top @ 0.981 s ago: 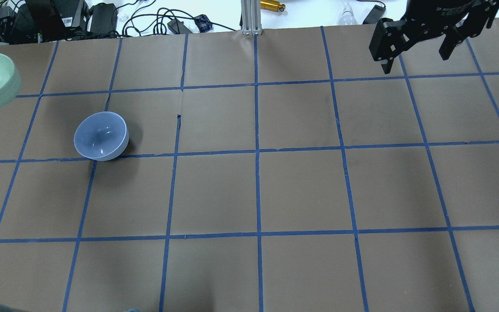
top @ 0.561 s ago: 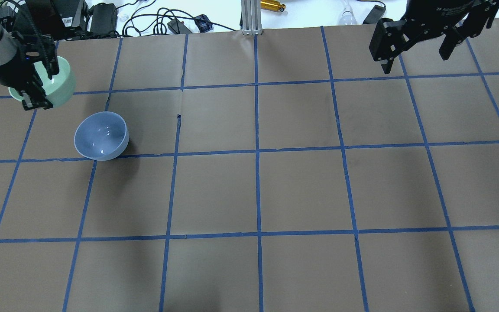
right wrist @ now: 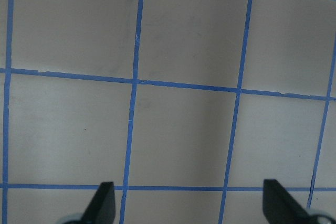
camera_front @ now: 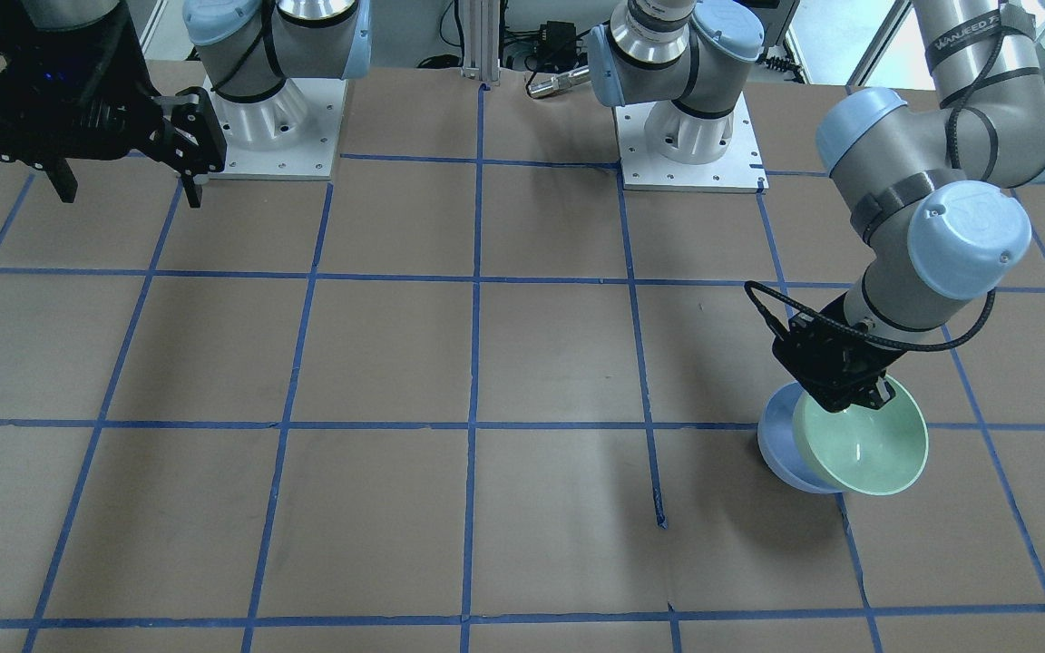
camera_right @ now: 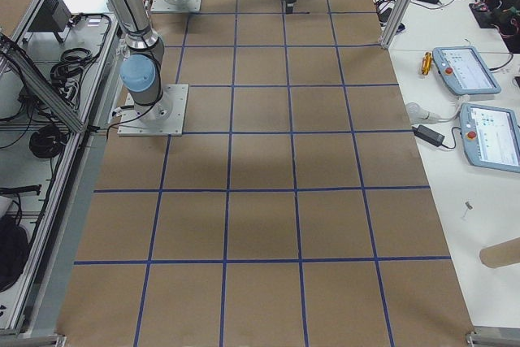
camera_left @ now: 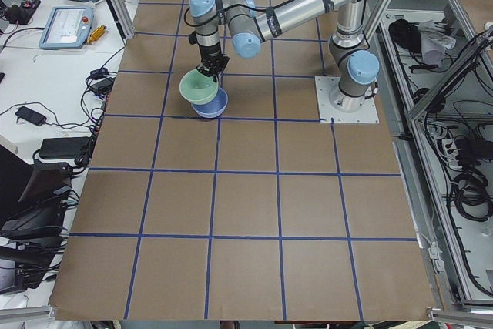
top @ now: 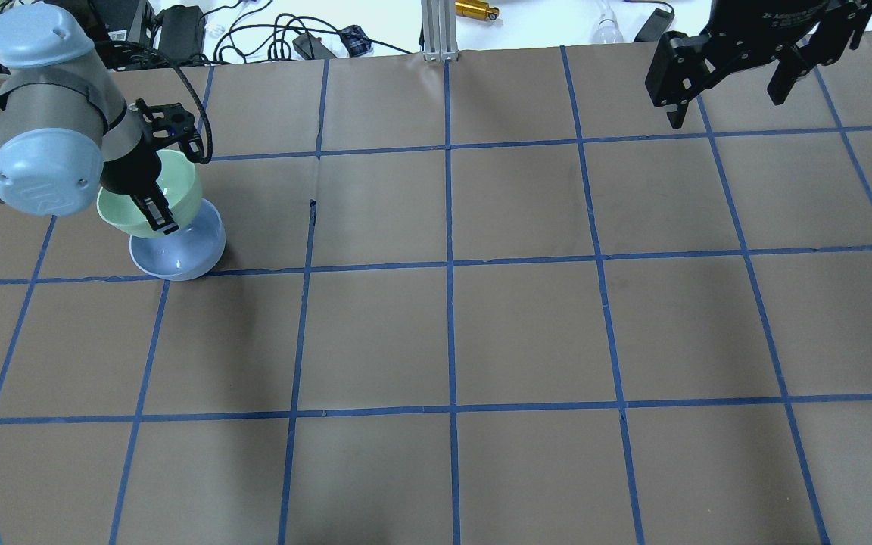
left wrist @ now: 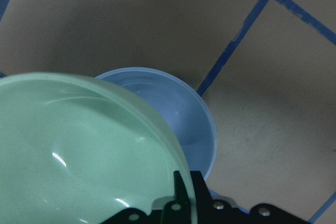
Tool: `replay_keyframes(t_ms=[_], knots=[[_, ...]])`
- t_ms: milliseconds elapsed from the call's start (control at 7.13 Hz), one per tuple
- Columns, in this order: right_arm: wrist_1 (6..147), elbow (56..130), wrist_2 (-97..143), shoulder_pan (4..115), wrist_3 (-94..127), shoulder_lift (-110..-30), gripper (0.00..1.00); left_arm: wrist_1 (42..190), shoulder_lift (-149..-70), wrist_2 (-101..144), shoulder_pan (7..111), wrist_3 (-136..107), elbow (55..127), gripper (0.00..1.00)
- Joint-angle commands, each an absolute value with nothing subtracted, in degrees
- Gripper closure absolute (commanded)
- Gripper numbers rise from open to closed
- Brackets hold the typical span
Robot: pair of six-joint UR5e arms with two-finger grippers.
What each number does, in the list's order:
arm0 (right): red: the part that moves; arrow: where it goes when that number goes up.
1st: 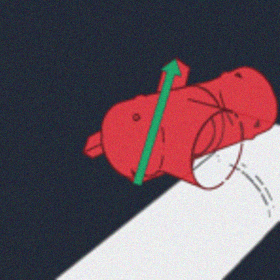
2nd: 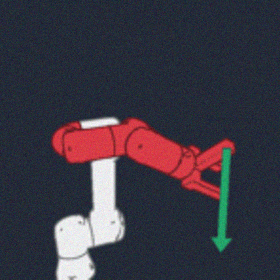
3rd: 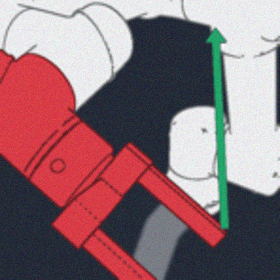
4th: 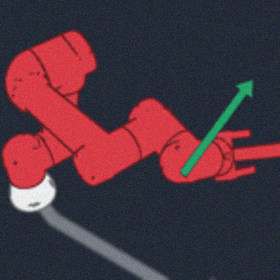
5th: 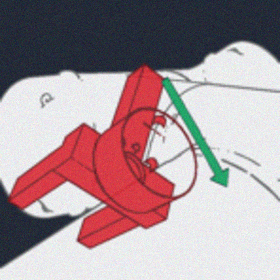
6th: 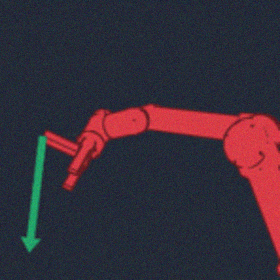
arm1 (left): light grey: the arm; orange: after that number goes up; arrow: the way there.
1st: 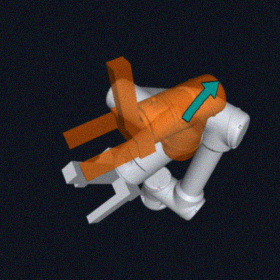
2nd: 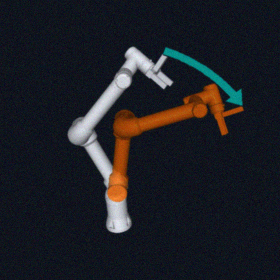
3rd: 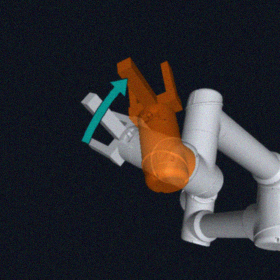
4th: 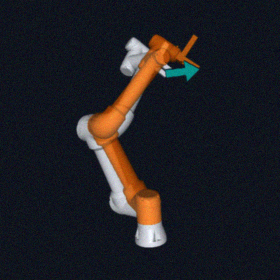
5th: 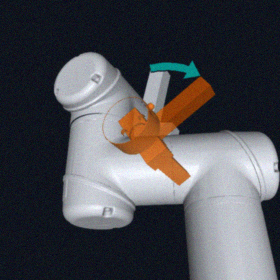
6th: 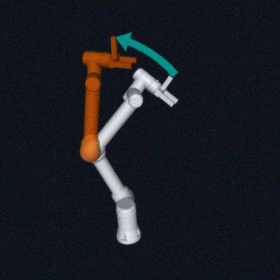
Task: Stack green bowl on blue bowl
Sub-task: 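Lower the green bowl into the blue bowl with the left gripper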
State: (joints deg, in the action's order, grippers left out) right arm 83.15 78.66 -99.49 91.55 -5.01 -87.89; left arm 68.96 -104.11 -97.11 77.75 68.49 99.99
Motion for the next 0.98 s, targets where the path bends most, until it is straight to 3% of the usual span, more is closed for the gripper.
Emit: replay_keyframes(t_ms=[0, 701, 841], knots=[[83.14, 78.66, -99.49, 91.49, -5.01, -87.89, 0.00, 68.99, -104.85, -97.47, 78.14, 68.03, 100.98, 1.00], [83.14, 78.66, -99.49, 91.50, -5.01, -87.89, 0.00, 68.29, -105.64, -101.61, 78.31, 67.06, 101.78, 1.00], [83.14, 78.66, -99.49, 91.58, -5.01, -87.89, 0.00, 68.20, -105.82, -101.51, 78.40, 66.97, 101.78, 0.54]])
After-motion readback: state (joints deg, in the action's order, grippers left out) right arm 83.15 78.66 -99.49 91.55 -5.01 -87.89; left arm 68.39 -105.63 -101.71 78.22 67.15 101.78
